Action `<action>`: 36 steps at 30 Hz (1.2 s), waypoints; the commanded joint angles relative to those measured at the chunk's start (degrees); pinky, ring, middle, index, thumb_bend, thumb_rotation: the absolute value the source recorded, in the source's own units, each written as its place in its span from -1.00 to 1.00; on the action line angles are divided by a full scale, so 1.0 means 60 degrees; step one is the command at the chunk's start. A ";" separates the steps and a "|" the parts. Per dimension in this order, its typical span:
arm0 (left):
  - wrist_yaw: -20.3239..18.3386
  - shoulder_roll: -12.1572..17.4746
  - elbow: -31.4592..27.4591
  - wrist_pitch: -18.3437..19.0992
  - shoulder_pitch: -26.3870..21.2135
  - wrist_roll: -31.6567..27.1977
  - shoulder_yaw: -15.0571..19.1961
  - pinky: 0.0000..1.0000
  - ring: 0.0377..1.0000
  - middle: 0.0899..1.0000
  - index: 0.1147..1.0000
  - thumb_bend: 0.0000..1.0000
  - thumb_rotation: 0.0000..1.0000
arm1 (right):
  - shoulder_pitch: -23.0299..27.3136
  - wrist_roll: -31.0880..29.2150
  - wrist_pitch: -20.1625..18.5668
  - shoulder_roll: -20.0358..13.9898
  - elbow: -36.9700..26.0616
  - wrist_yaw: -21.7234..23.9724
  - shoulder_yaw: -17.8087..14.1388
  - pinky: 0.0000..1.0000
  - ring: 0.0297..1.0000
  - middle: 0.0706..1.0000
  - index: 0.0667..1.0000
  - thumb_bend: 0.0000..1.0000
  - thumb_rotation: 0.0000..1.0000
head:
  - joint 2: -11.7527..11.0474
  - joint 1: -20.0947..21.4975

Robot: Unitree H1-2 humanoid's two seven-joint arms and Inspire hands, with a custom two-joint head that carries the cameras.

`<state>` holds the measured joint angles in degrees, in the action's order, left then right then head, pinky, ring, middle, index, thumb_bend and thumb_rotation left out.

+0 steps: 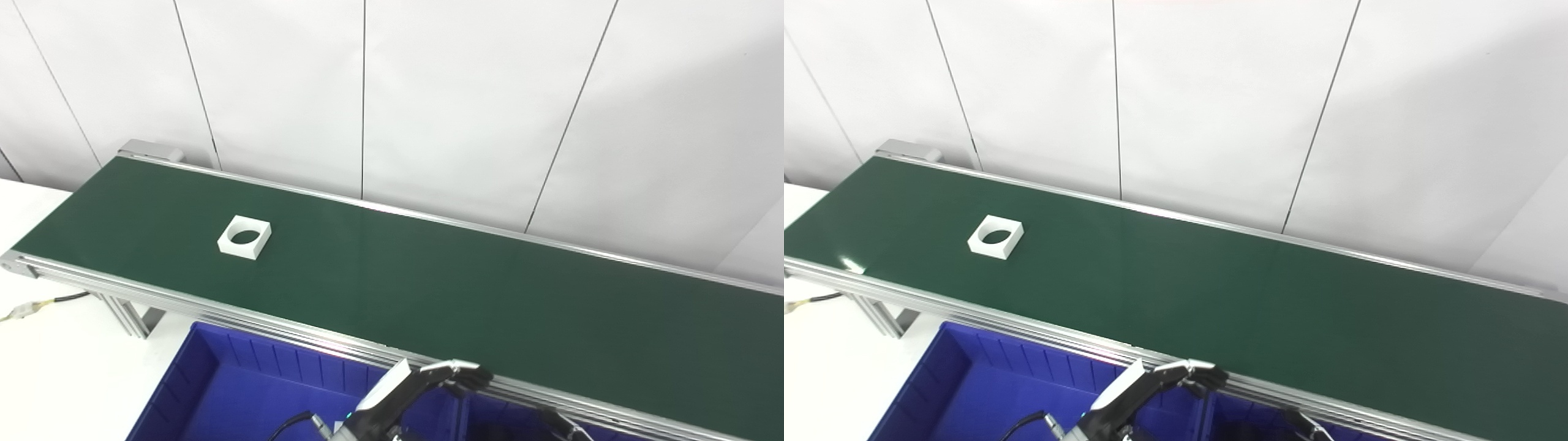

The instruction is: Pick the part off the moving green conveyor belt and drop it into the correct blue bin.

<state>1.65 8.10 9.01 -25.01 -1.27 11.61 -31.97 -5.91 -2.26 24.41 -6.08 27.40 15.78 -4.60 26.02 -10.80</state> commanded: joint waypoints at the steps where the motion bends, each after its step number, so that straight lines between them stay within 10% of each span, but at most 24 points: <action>1: 0.0202 0.0012 -0.0601 -0.0314 -0.0181 0.0380 0.0139 0.32 0.48 0.50 0.52 0.98 -0.69 | 0.0080 -0.0082 0.0419 0.0043 -0.0013 0.0124 -0.0123 0.45 0.56 0.69 0.53 1.00 -0.35 | -0.0041 -0.0146; 18: 0.0724 0.0862 -0.0899 0.0659 -0.2596 0.5372 0.2391 0.10 0.41 0.48 0.53 0.94 -0.89 | 0.0218 -0.0302 0.0419 0.0250 0.0195 0.1083 -0.0907 0.53 0.63 0.75 0.57 0.99 -0.41 | -0.0114 -0.0578; 36: 0.0314 0.1540 0.0894 0.2572 -0.4975 0.7186 0.2214 0.23 0.44 0.48 0.53 1.00 -0.98 | 0.0176 -0.0213 0.0419 0.0361 0.0112 0.1073 -0.0935 0.51 0.60 0.73 0.54 0.99 -0.41 | -0.0106 -0.0276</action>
<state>3.31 16.32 14.73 -10.00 -28.21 54.12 -18.64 -5.01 -3.51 25.31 -4.14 29.26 21.92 -9.96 25.31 -12.48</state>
